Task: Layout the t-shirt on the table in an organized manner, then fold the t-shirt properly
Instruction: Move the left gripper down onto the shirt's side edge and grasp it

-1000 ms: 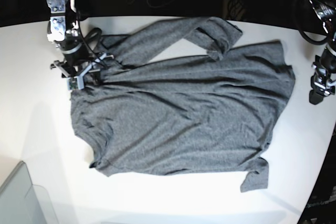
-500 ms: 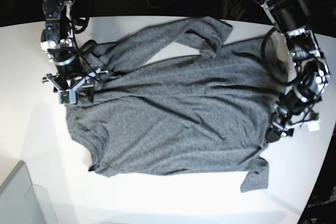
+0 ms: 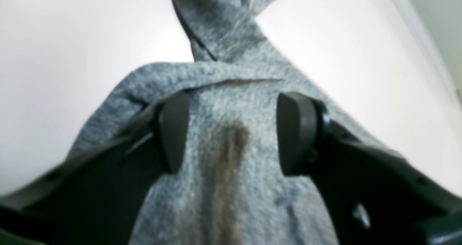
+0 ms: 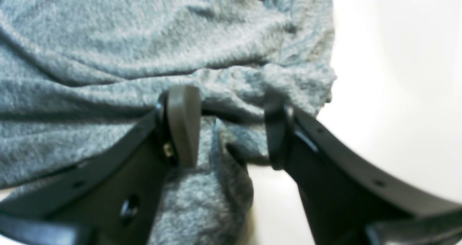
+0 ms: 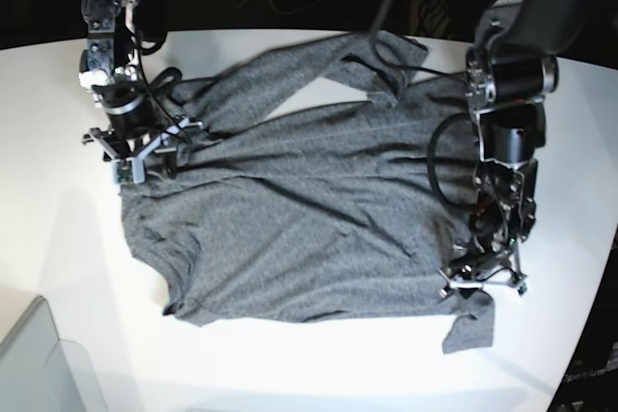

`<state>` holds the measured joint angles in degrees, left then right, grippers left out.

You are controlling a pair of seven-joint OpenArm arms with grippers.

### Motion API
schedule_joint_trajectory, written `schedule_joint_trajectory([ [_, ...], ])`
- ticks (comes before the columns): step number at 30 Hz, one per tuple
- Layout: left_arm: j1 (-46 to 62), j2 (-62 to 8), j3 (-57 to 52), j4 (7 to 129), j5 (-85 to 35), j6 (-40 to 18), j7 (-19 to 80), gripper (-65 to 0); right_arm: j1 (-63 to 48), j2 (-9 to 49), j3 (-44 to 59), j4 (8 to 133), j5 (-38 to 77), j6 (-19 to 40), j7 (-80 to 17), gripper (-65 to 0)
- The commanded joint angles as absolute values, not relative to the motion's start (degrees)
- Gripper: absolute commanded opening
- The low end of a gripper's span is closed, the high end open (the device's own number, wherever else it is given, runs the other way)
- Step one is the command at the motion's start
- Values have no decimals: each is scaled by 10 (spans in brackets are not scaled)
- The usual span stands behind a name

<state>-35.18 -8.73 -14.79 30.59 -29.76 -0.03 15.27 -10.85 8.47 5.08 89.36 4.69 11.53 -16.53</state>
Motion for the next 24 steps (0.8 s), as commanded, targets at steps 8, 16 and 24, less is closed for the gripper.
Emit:
schedule_joint_trajectory([
  [8, -383, -105, -145, 288, -225, -3, 87, -275, -103, 89, 53, 901, 49, 114, -152, -359],
  [16, -388, -87, -145, 297, -95, -3, -12, -276, -100, 97, 53, 878, 49, 114, -152, -359],
  [24, -291, -108, -201, 487, -112, -3, 154, -280, -97, 102, 52, 874, 49, 114, -151, -359],
])
